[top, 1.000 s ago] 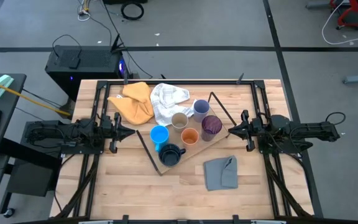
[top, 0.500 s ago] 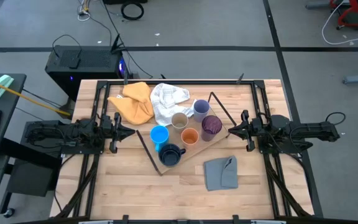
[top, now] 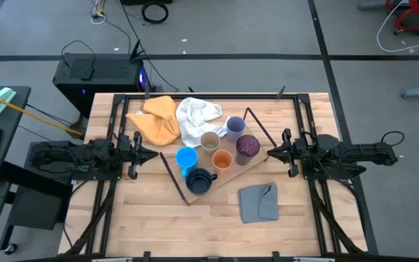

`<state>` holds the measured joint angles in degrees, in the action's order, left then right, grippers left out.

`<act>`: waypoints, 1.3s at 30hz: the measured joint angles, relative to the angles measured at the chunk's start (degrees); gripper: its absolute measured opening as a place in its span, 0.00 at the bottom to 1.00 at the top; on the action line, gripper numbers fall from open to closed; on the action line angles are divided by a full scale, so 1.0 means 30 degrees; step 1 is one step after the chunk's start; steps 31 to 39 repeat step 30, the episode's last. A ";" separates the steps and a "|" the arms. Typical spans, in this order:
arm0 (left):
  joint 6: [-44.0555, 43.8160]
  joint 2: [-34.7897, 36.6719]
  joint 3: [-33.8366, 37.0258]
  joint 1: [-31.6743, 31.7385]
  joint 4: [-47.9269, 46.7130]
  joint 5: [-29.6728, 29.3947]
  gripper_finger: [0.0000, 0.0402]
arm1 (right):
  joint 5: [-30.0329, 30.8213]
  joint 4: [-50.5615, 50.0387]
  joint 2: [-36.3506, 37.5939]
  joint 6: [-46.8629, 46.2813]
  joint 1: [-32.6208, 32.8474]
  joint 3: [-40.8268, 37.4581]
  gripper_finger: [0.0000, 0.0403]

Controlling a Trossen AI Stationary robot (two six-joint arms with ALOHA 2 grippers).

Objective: Stack small to large cups/mugs on shelf
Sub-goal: Return to Home Position

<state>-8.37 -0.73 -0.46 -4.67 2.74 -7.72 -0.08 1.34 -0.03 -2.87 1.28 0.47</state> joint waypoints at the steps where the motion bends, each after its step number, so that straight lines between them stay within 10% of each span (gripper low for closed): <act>1: -0.0001 0.0000 -0.0004 0.0003 0.0000 0.0000 0.06 | -0.0001 0.0003 0.0000 0.0002 -0.0004 0.0000 0.07; 39: -0.0003 0.0000 -0.0004 -0.0001 0.0000 0.0000 0.09 | -0.0001 0.0006 0.0000 0.0003 -0.0003 0.0004 0.07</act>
